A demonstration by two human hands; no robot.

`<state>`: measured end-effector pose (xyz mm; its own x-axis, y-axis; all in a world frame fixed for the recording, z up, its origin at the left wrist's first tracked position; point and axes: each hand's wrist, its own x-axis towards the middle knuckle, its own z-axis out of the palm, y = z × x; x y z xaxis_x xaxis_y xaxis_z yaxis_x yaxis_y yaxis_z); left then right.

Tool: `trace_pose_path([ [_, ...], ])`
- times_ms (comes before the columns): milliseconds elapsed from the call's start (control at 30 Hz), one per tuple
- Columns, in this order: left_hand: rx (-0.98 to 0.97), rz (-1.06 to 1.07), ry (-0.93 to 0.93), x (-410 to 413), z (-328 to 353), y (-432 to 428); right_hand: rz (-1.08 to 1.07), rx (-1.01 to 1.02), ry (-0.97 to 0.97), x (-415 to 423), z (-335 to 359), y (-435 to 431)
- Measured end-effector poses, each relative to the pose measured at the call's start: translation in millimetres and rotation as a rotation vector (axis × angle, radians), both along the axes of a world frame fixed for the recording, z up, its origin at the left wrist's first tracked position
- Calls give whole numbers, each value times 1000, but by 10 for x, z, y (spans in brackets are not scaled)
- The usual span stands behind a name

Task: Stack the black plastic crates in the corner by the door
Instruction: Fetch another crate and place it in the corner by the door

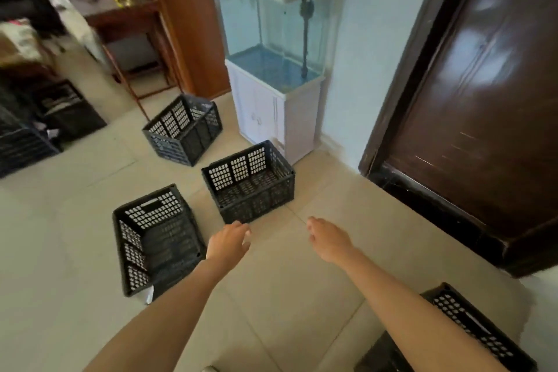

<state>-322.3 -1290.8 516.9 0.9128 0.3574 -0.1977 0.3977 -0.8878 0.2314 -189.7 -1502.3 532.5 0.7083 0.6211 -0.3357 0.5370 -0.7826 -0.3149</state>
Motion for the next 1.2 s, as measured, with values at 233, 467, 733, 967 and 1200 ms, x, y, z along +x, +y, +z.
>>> trace_pose_path([
  [233, -19, 286, 41, -1546, -2, 1683, 243, 4, 1, -835, 61, 2131],
  [467, 23, 552, 14, -3017, 19, 2907, 520, 66, 8, -1954, 110, 4020],
  [733, 32, 730, 9, -3999, -14, 3745, 755, 39, 0, -2740, 49, 5267],
  [967, 22, 781, 13, -4323, -109, 4673, 840, -42, -21, -2947, -204, 6251],
  [1200, 98, 805, 15, -4402, 1, 6104, 795, -18, 27, -3040, -247, 7663],
])
